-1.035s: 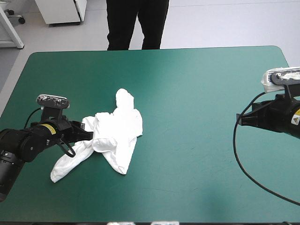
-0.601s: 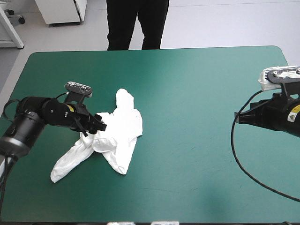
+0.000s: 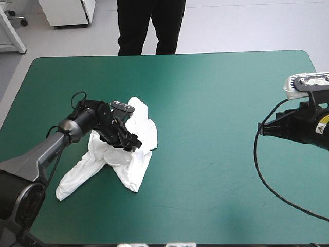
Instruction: Fold the cloth
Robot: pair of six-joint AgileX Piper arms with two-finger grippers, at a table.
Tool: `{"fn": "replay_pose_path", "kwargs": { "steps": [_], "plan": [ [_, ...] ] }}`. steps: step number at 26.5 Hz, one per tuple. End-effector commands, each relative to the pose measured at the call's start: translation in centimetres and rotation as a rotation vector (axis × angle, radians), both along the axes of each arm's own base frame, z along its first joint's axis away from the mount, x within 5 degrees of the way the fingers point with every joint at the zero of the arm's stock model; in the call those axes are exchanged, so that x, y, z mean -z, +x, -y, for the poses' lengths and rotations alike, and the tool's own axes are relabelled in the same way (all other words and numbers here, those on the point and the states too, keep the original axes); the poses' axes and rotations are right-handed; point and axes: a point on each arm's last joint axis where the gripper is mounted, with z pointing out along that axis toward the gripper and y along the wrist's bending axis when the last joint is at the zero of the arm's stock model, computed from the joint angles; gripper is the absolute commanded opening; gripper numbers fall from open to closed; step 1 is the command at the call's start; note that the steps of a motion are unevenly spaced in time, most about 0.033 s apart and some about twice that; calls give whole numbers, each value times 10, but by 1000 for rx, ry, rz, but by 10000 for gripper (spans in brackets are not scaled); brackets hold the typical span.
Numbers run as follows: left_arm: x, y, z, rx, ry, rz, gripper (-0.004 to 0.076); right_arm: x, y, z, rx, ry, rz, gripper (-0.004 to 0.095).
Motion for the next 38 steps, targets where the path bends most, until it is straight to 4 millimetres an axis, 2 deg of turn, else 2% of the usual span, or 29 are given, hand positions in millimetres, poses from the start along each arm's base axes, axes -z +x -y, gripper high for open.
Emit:
{"fn": "replay_pose_path", "kwargs": {
  "steps": [1, 3, 5, 8, 10, 11, 17, 23, 32, 38],
  "plan": [
    [2, 7, 12, -24, 18, 43, 467, -7, -3, 3, 13, 0, 34, -13],
    [15, 10, 12, -21, 73, 8, 426, -7, -3, 3, 12, 1, 33, -13],
    [18, 10, 12, -20, 81, -7, 279, -7, -3, 3, 13, 0, 34, -13],
    [15, 9, 15, 26, 68, 1, -9, -8, -3, 4, 18, -7, 36, -13],
    [6, 4, 30, 113, 15, 19, -9, -8, -3, 5, 27, -21, 40, -13],
    [0, 1, 44, 159, 10, 43, -9, -8, -3, 5, 27, -21, 40, -13],
    [-22, -21, 98, 360, -13, 124, -9, -8, -3, 6, 36, -13, 38, -13],
    [-33, -48, 137, 503, -24, 178, -9, -8, -3, 6, 51, 6, 34, -13],
    [-29, -92, 176, 674, -19, 177, -9, -8, -3, 6, 59, 16, 32, -13],
    [-29, -103, 185, 704, -33, 185, -8, -8, -3, 6, 61, 17, 31, -13]
  ]
}}
